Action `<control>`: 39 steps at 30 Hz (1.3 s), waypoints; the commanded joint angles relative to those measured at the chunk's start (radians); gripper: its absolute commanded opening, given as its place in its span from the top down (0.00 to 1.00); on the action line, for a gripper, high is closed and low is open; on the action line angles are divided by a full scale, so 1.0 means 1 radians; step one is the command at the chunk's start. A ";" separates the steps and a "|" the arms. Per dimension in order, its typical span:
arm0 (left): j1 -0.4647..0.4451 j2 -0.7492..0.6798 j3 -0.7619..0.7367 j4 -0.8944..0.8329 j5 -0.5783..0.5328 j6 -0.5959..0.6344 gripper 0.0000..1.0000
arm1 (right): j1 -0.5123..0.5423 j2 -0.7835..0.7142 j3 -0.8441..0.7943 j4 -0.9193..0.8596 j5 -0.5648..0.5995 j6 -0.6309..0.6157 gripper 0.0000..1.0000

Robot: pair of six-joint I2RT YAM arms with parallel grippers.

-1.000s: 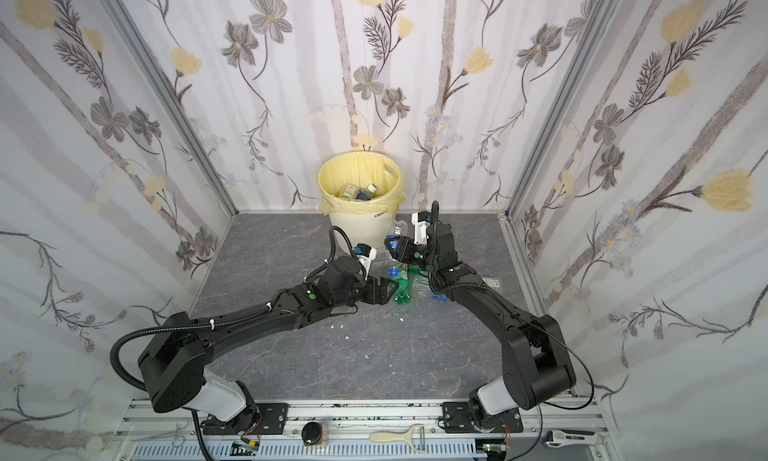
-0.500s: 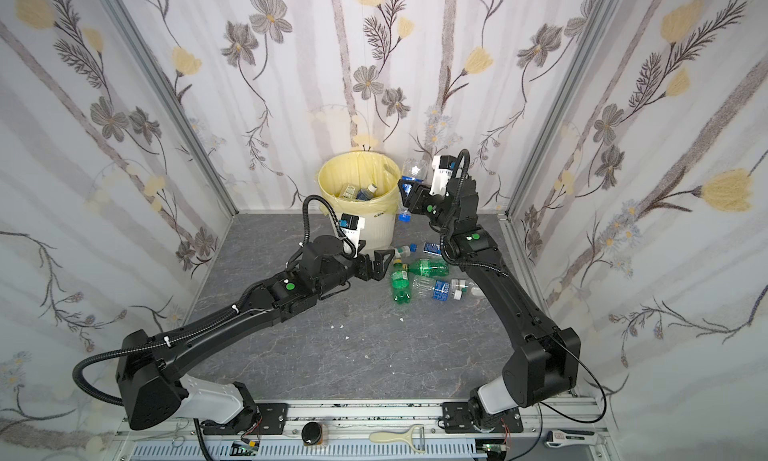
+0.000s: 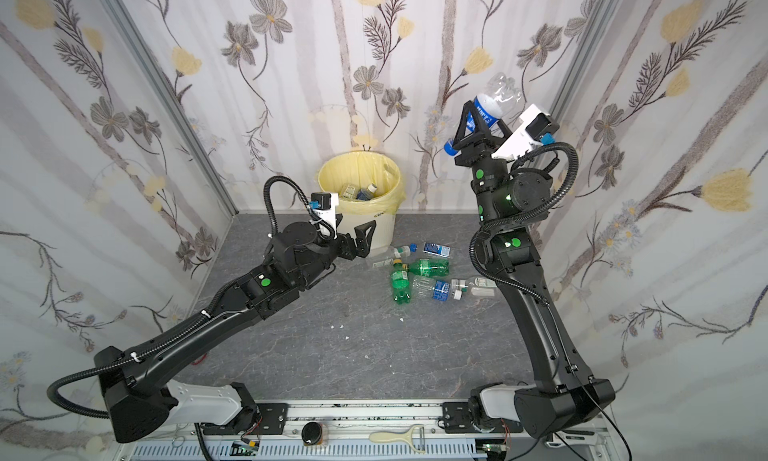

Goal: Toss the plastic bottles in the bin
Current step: 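Raise the Pepsi bottle with the right gripper over the bin while the left gripper withdraws, then open the right gripper over the bin to drop the Pepsi bottle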

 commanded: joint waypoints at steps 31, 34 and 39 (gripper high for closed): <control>0.076 -0.066 -0.160 0.018 0.065 -0.194 0.00 | 0.118 0.365 0.284 -0.442 -0.158 0.029 0.00; 0.076 -0.060 -0.170 0.019 0.076 -0.234 0.00 | 0.103 0.302 0.182 -0.437 -0.151 0.026 0.00; 0.076 0.011 -0.183 0.017 0.127 -0.314 0.00 | 0.063 0.191 0.008 -0.462 -0.125 0.026 0.00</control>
